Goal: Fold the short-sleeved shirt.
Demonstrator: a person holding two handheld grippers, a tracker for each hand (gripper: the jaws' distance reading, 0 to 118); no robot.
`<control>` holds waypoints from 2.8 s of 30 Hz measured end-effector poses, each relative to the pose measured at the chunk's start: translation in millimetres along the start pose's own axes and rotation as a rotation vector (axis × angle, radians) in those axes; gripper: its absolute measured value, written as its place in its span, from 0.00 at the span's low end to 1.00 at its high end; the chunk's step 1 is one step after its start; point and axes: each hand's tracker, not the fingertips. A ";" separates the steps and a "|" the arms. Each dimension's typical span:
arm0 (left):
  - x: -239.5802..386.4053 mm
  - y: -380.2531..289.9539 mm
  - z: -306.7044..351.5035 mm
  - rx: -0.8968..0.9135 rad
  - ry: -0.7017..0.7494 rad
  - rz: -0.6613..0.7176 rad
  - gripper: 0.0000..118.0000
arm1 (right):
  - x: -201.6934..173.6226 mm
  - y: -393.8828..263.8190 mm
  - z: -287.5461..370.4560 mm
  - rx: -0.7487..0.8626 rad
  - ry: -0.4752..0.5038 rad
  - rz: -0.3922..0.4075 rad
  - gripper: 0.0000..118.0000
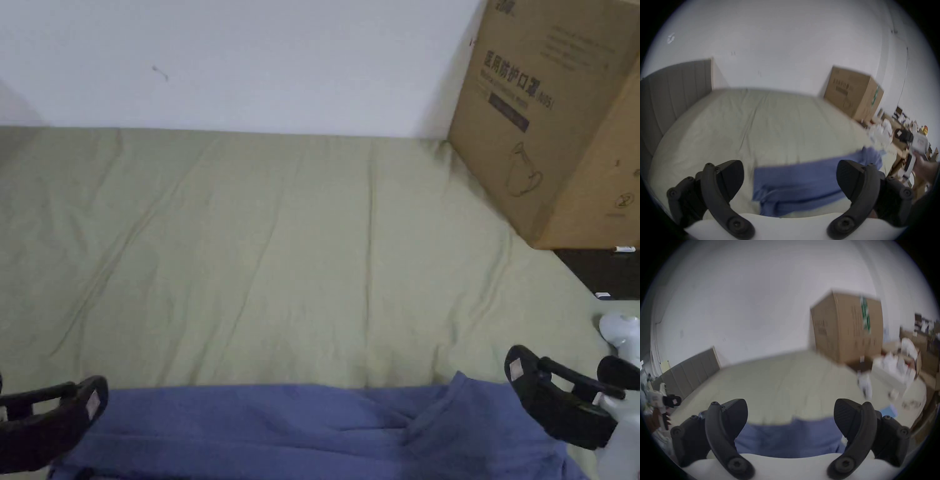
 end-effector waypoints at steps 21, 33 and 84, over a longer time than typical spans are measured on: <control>-7.8 34.8 4.5 -0.144 -0.083 0.073 0.00 | -52.0 38.4 50.9 0.189 -0.031 0.039 0.05; -164.5 -91.7 -85.4 -0.362 -0.309 0.829 1.00 | -69.8 30.7 29.1 0.011 0.010 0.091 0.05; 94.7 -12.0 -142.4 -0.574 -0.254 0.181 0.98 | -57.2 40.8 51.6 -0.057 0.085 0.049 0.05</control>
